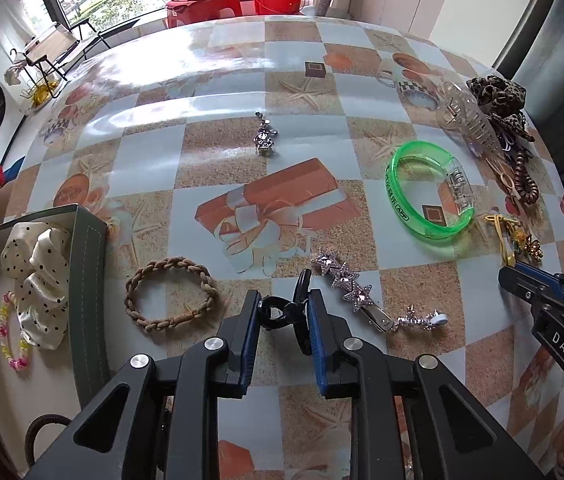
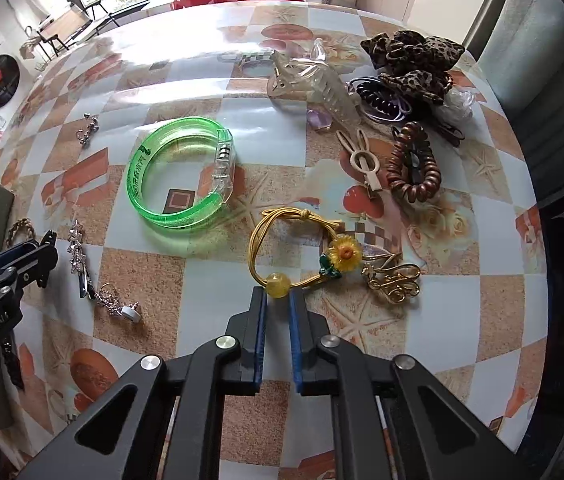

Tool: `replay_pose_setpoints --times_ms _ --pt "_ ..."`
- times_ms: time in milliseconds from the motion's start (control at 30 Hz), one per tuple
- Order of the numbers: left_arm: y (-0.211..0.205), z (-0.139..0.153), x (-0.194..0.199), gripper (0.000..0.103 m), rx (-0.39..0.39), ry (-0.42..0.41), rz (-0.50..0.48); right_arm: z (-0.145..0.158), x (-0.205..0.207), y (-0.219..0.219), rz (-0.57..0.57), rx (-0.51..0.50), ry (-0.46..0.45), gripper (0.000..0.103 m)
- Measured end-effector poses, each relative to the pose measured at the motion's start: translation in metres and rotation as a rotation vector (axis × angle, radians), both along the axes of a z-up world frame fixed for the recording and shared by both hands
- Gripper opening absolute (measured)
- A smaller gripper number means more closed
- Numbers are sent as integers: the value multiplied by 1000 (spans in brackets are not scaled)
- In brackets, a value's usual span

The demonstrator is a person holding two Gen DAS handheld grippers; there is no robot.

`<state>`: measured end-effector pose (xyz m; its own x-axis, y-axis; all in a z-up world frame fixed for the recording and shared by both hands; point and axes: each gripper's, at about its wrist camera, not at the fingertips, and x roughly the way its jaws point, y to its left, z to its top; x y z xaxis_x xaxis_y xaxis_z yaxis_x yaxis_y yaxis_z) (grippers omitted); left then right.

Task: Organize jewelry
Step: 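Grasp the black claw clip with the left gripper, then grasp the yellow sunflower hair tie with the right gripper while the left holds the clip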

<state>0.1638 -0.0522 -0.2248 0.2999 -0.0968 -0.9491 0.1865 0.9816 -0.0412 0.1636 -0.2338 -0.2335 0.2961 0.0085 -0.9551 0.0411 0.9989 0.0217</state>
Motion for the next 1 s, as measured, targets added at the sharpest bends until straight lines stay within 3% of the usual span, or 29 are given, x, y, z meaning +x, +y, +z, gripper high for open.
replay_pose_setpoints --times_ms 533,567,600,833,967,1000 --pt "22 36 -31 27 -40 -47 -6 24 -35 -29 -119 221 15 12" --pt "25 38 -33 27 -40 -52 -5 26 -37 -29 -121 228 12 11" --pt "27 41 -35 27 -43 -56 -3 29 -39 -29 -122 233 11 3" --pt "50 51 -51 27 -44 -66 22 41 -45 -15 -96 229 -12 3" --pt "63 52 -59 27 -33 -68 33 33 -39 -9 -64 206 7 5" --pt "66 52 -60 27 -31 -65 38 29 -35 -8 -61 191 15 13"
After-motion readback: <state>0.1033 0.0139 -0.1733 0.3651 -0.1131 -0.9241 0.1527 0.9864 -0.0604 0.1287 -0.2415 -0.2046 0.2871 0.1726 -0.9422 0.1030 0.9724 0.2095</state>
